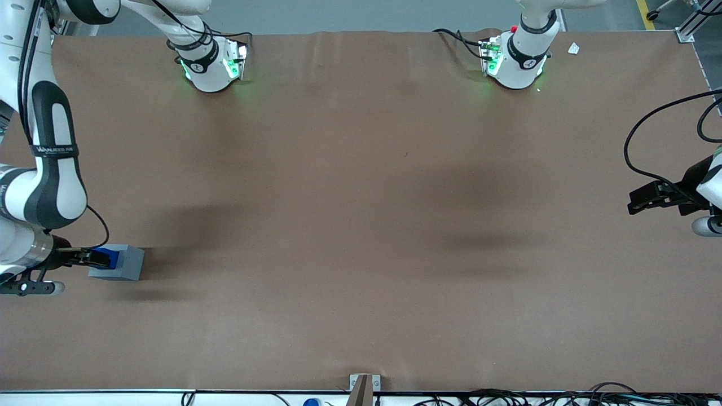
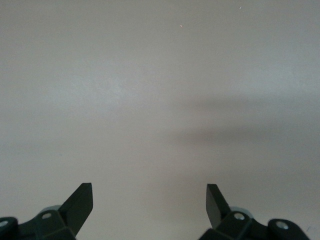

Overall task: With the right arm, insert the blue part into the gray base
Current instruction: 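Open the right gripper and raise it away from the base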

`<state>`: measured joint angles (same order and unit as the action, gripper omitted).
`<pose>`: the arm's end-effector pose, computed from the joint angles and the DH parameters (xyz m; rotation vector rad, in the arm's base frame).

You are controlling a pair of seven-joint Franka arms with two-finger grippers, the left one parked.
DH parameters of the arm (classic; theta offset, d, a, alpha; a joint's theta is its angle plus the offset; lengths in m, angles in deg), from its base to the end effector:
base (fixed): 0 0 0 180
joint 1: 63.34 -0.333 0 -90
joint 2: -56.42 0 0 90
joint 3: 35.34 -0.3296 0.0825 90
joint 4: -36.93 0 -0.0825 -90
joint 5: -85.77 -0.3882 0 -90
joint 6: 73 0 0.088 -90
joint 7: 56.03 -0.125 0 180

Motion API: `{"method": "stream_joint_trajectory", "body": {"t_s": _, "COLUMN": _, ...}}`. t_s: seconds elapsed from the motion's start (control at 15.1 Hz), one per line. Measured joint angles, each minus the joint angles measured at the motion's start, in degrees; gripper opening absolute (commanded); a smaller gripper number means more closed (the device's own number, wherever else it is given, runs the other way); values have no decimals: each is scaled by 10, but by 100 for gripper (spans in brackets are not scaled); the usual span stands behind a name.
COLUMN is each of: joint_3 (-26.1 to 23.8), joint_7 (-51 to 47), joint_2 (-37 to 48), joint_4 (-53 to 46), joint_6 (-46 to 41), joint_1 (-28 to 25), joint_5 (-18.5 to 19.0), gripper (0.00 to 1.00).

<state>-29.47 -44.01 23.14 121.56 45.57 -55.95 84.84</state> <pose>0.7046 -0.1526 0.3322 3.0976 -0.0189 0.0078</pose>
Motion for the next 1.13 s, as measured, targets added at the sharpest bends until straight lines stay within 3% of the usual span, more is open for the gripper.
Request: {"method": "stream_joint_trajectory", "body": {"t_s": 1.13, "joint_3": -5, "joint_7": -102, "joint_2": 212, "joint_4": -45, "joint_6": -274, "joint_1": -100, "joint_5": 0, "gripper": 100}}
